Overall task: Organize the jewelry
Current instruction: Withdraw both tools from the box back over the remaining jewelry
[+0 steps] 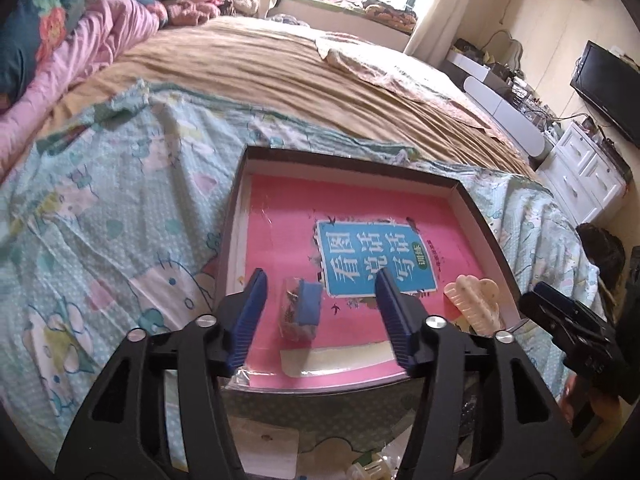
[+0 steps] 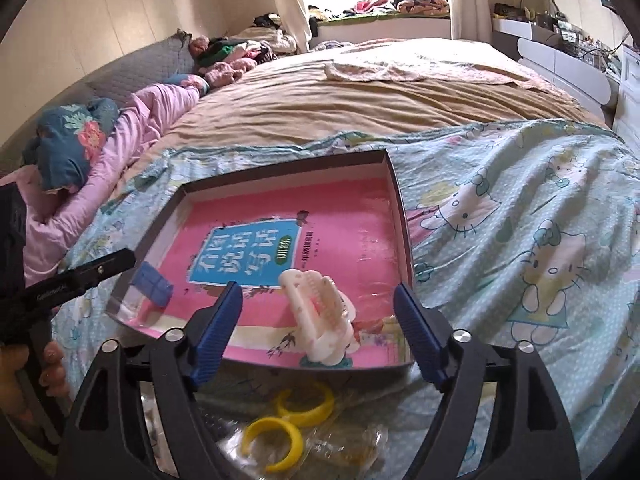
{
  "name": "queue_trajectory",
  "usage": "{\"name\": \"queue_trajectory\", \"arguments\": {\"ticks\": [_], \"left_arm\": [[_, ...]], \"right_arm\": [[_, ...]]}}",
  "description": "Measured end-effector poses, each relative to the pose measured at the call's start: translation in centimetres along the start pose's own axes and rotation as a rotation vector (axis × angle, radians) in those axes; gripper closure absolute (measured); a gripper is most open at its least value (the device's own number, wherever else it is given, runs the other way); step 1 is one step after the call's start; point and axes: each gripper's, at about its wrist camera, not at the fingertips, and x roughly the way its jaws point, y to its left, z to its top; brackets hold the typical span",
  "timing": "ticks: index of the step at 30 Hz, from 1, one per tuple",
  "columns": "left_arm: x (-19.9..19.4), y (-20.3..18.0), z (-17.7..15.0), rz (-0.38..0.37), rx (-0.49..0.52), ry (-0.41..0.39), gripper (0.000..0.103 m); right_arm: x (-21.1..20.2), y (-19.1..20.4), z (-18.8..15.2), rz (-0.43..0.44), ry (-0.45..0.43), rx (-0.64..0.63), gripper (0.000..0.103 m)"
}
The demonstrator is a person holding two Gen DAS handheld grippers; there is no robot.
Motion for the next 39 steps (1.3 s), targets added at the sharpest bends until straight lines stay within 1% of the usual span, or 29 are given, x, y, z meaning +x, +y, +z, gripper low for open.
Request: {"name": "queue_trajectory", "arguments": {"ticks": [1, 5, 6, 7, 10, 12, 17, 18, 21, 24, 27, 30, 32, 37, 39], "left_arm": [[-0.3, -0.1, 0.1, 0.0, 0.003, -0.006, 0.041], [-1.4, -0.5, 0.5, 0.003, 0.009, -0.028, 0.029], [-1.9, -0.5, 0.6, 0.005, 0.003, -0.045, 0.021], [-2.3, -0.4, 0.8, 0.002, -0.005, -0.055, 0.016], [-3.3, -0.6, 0.9, -0.005, -0.007, -0.07, 0.014], [-4.1, -0.8, 0.9, -0.01, -0.001, -0.082, 0.01], [-6.0, -1.2, 0.7, -0.013, 0.017, -0.098, 0.01], [-6.4, -1.1, 0.5, -0.007, 0.01, -0.094, 0.01], [-7.5, -0.8, 0.3, -0.021, -0.005, -0.079, 0.01], [-8.9, -1.0, 0.2, -0.008, 0.008, -0.081, 0.01], [-10.6, -1.2, 0.2, -0.003, 0.024, -0.09, 0.01], [-11.8, -1.3, 0.4, -0.005, 0.022, -0.091, 0.01], [-12.5, -1.4, 0.6, -0.006, 0.019, -0.087, 0.01], [-14.4, -2.4, 0.7, 0.007, 0.064, -0.083, 0.01], [-14.8, -2.8, 0.7, 0.032, 0.09, -0.085, 0.01]], "right_arm": [[-0.4, 0.1, -0.1, 0.004, -0.008, 0.0, 0.02], [-1.6, 0.6, -0.1, 0.02, -0.026, 0.001, 0.013], [-1.9, 0.8, -0.1, 0.019, -0.032, 0.0, 0.012], [-2.4, 0.9, 0.0, 0.018, -0.043, -0.002, 0.01], [-3.5, 1.1, 0.2, 0.018, -0.075, -0.005, 0.007], [-4.3, 1.3, 0.5, 0.016, -0.089, -0.007, 0.006], [-5.9, 1.7, 1.1, 0.007, -0.11, -0.01, 0.005], [-6.4, 1.7, 1.2, 0.01, -0.115, -0.005, 0.005], [-7.4, 1.9, 1.7, 0.01, -0.116, -0.004, 0.005], [-8.6, 2.5, 2.1, 0.005, -0.131, -0.014, 0.005], [-9.9, 3.2, 2.6, -0.011, -0.146, -0.035, 0.005], [-11.1, 3.7, 2.9, -0.033, -0.158, -0.049, 0.005], [-11.9, 3.9, 2.9, -0.032, -0.164, -0.049, 0.005], [-13.0, 4.1, 2.5, -0.028, -0.161, -0.05, 0.005], [-13.5, 4.2, 2.1, -0.016, -0.178, -0.054, 0.005]]}}
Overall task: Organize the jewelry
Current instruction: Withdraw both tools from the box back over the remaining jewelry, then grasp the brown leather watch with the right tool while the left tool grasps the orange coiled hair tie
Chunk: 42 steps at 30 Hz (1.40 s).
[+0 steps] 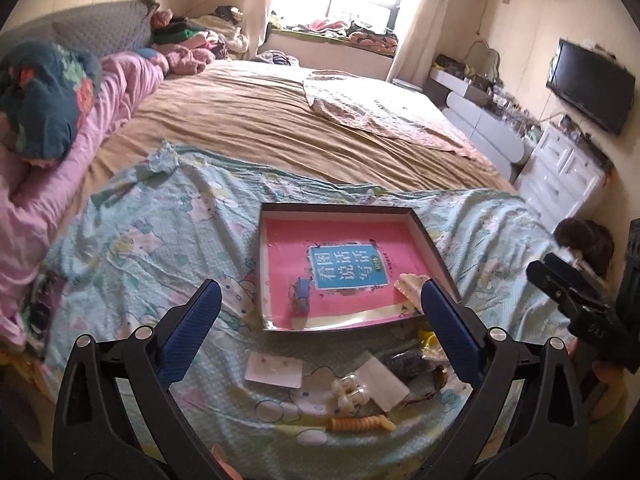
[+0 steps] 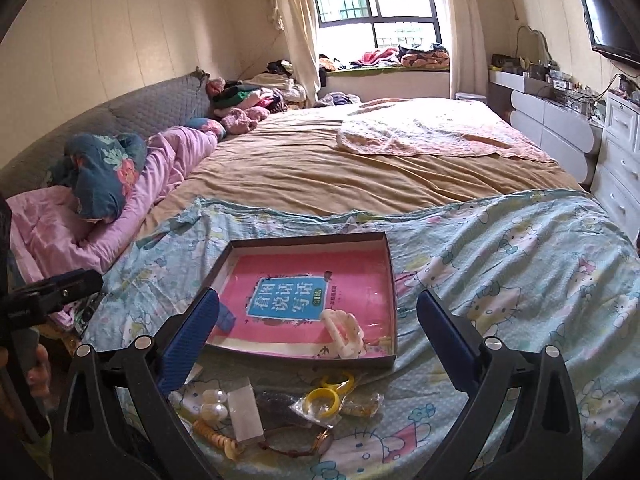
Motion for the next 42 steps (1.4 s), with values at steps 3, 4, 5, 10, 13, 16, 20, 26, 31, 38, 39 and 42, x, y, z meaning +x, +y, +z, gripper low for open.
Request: {"name": "queue_trajectory", "arguments": {"ticks": [3, 4, 5, 10, 13, 16, 20, 26, 31, 38, 39, 42], "left_arm": [[-0.6, -0.5, -0.3, 0.01, 0.019, -0.01, 0.01], [-0.7, -0.6, -0.4, 0.008, 0.017, -0.009, 0.01], [-0.7, -0.8, -0.6, 0.005, 0.018, -0.008, 0.01], [0.0, -1.8, -1.7, -0.001, 0.044, 0.03, 0.01], [0.6, -2.3, -2.5, -0.012, 0.065, 0.053, 0.01], [1.5, -2.8, -3.6, -0.015, 0.084, 0.083, 0.01], [2.5, -3.3, -5.2, -0.025, 0.114, 0.122, 0.01], [4.4, -3.7, -7.4, -0.029, 0.145, 0.177, 0.01], [5.5, -3.8, -9.4, -0.041, 0.162, 0.225, 0.01], [7.0, -4.3, -12.2, -0.054, 0.184, 0.286, 0.01], [7.1, -4.4, -12.6, -0.057, 0.187, 0.291, 0.01], [7.5, -4.6, -13.4, -0.064, 0.189, 0.306, 0.01]], "right_arm": [[-0.5, 0.1, -0.1, 0.023, -0.009, -0.005, 0.005], [-0.5, 0.1, -0.1, 0.025, -0.001, -0.017, 0.005], [-0.5, 0.2, -0.1, 0.024, 0.003, -0.028, 0.005], [-0.4, 0.1, -1.1, 0.034, 0.033, -0.048, 0.005], [0.2, 0.0, -2.2, 0.039, 0.072, -0.041, 0.005], [0.5, -0.1, -3.0, 0.043, 0.095, -0.019, 0.005], [1.2, -0.1, -4.0, 0.041, 0.129, -0.008, 0.005], [2.6, -0.4, -6.0, 0.032, 0.19, 0.008, 0.005], [3.4, -0.5, -8.0, 0.029, 0.24, 0.023, 0.005], [4.0, -0.7, -9.8, 0.04, 0.274, 0.038, 0.005], [4.1, -0.7, -10.0, 0.043, 0.28, 0.037, 0.005], [4.2, -0.8, -10.5, 0.043, 0.29, 0.027, 0.005]]}}
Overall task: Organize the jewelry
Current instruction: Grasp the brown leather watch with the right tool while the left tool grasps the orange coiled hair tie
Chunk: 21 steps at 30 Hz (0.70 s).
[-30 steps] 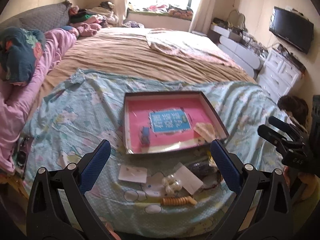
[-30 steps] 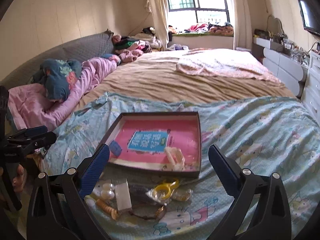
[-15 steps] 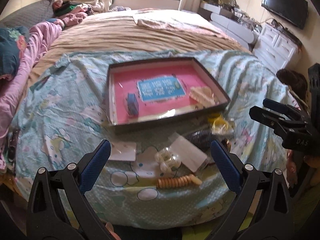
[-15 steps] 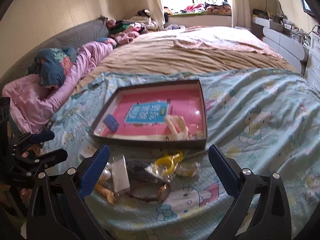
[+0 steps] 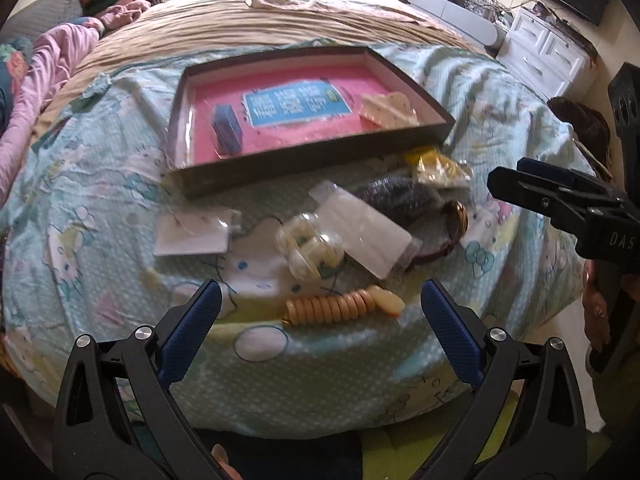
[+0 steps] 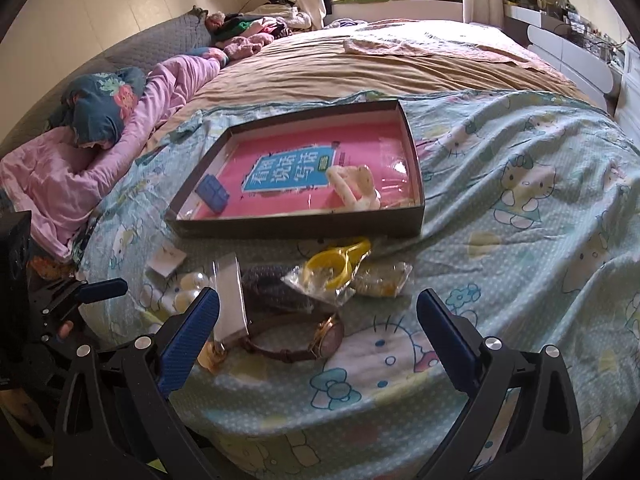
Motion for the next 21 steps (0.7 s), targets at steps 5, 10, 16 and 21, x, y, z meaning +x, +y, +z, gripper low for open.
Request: {"name": "queue_trajectory", "arguments": {"ticks": [5, 10, 16, 21], "left_arm": [[1.5, -0.4, -1.1, -0.004, -0.006, 0.032, 0.01], [2.7, -0.4, -1.7, 0.009, -0.014, 0.06, 0.01], [3.6, -0.3, -1.7, 0.01, -0.02, 0.076, 0.01], [4.6, -0.4, -1.7, 0.012, -0.027, 0.09, 0.01]], "right_arm": [[0.9, -0.2, -1.2, 0.011, 0.033, -0.017, 0.005], [1.9, -0.3, -1.8, -0.003, 0.058, -0.022, 0.006], [3.5, -0.7, -2.0, 0.023, 0.109, 0.014, 0.038], [5.1, -1.1, -2.2, 0.035, 0.15, 0.05, 0.051]]}}
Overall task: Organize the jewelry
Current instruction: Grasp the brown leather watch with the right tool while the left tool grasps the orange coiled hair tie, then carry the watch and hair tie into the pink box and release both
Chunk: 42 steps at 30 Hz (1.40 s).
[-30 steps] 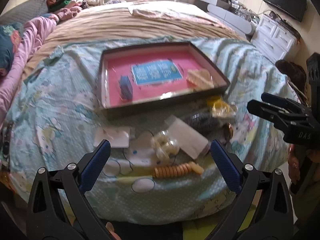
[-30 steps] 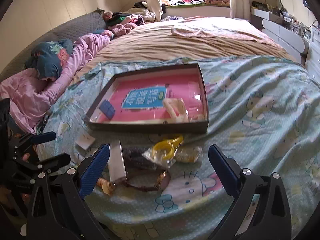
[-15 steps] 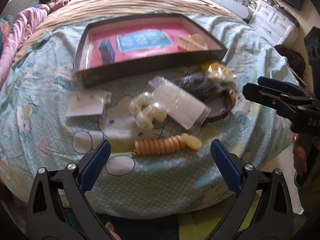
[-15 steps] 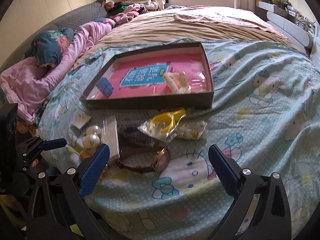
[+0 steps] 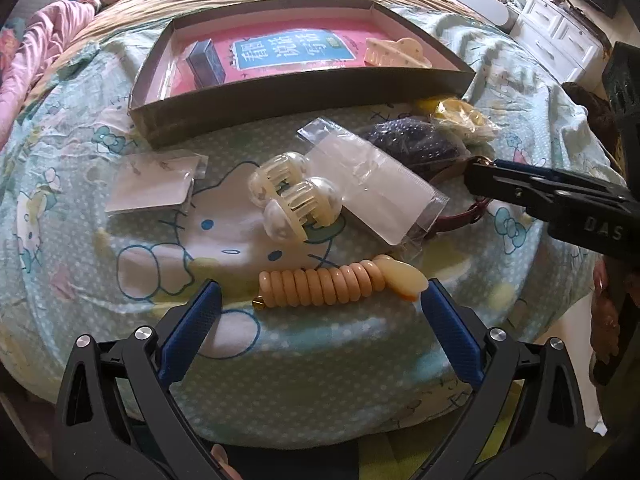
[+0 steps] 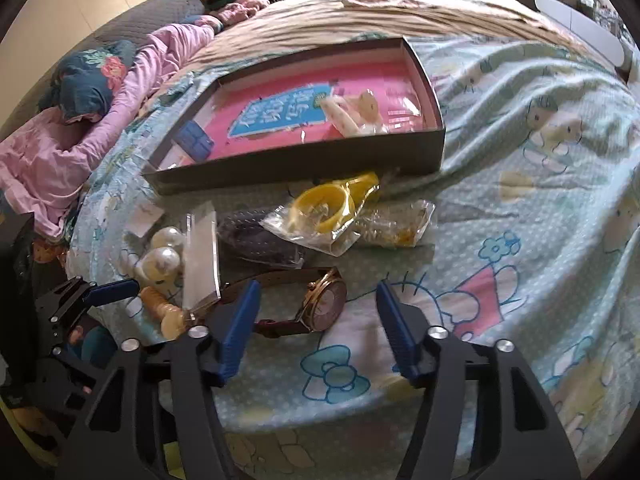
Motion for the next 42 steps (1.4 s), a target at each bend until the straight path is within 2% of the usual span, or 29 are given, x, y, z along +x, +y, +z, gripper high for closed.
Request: {"name": "queue_trajectory", "arguments": {"ticks": [5, 7, 8, 11, 12, 14, 18, 25, 29, 35, 42], "left_arm": [[0.5, 0.0, 0.1, 0.013, 0.001, -0.004, 0.01], [0.6, 0.0, 0.2, 0.019, 0.003, -0.009, 0.01], [0.6, 0.0, 0.2, 0.023, 0.005, -0.013, 0.01], [0.8, -0.1, 0.2, 0.034, 0.008, -0.017, 0.011], [0.9, -0.2, 0.3, 0.039, 0.012, -0.016, 0.014], [0.9, -0.5, 0.4, 0.053, 0.02, -0.021, 0.025], [0.3, -0.5, 0.4, 0.044, 0.02, -0.037, 0.055], [-0.7, -0.1, 0.1, 0.014, -0.006, -0.039, 0.069], [-1.6, 0.0, 0.3, -0.009, -0.015, -0.046, 0.074], [-3.5, 0.1, 0.7, -0.039, -0.032, -0.075, 0.074], [-5.8, 1.3, 2.4, -0.026, -0.057, -0.135, 0.074]], "right_arm": [[0.4, -0.8, -0.3, 0.002, 0.014, 0.014, 0.081], [0.1, -1.3, -0.4, 0.006, 0.009, 0.022, 0.092], [-0.1, -1.6, -0.5, 0.007, 0.002, 0.025, 0.093], [-0.9, -2.3, -0.6, 0.007, -0.019, 0.033, 0.094], [-1.3, -2.6, -0.6, 0.007, -0.029, 0.036, 0.094], [-1.8, -2.9, -0.5, 0.006, -0.045, 0.038, 0.094], [-2.9, -3.3, -0.1, 0.003, -0.075, 0.043, 0.094], [-4.3, -2.6, 0.7, 0.004, -0.126, 0.022, 0.094], [-5.0, -2.3, 1.3, 0.008, -0.149, 0.02, 0.094], [-6.0, -1.9, 2.0, 0.006, -0.179, 0.008, 0.094], [-6.7, -1.4, 3.3, 0.012, -0.214, -0.006, 0.094]]}}
